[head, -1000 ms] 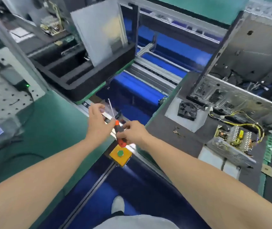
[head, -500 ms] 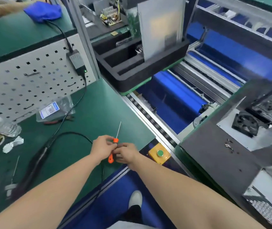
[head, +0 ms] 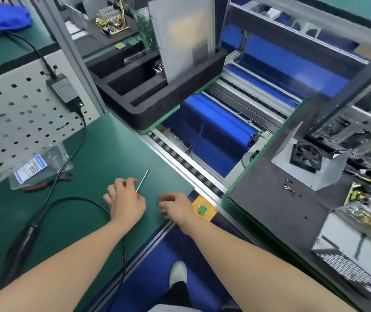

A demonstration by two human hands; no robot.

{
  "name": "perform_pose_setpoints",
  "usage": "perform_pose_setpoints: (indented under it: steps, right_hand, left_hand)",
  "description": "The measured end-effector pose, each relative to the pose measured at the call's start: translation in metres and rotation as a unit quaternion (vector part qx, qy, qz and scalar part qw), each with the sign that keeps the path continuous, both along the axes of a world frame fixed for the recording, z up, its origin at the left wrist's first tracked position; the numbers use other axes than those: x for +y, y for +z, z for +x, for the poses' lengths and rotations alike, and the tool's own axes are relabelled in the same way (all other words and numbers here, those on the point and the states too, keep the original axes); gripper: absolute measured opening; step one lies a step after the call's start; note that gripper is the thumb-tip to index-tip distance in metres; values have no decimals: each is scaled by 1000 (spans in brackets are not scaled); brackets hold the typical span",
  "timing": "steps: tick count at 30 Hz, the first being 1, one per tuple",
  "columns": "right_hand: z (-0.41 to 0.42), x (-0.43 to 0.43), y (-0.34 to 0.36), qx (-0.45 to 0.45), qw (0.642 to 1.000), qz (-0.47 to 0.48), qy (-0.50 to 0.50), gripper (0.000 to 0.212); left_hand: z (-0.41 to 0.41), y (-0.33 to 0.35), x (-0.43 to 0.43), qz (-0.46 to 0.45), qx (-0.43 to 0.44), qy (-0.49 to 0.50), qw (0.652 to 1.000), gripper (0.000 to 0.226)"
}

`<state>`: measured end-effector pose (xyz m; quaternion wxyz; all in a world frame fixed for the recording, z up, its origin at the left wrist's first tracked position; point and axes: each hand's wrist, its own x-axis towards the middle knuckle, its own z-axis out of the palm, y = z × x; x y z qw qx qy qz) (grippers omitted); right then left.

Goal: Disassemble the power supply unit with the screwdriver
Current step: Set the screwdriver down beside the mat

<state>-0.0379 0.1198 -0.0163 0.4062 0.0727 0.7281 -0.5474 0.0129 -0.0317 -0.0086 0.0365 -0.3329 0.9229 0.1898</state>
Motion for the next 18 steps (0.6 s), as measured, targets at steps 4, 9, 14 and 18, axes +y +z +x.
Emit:
perform_pose_setpoints:
  steps: [4, 9, 14, 18]
  right_hand:
    - [-15, 54, 8, 91, 988, 74, -96, 22]
    - [-7, 108, 12, 126, 967, 187, -118, 15]
    - [2, 122, 0, 66, 964, 202, -161, 26]
    - [10, 120, -9, -14, 964, 134, -229, 45]
  left_hand:
    - [-33, 14, 41, 129, 37, -146, 980, 22]
    - [-66, 14, 103, 251, -71, -224, 939, 28]
    - [-74, 7, 113, 245, -95, -211, 941, 46]
    - [-75, 4, 112, 249, -108, -202, 941, 44]
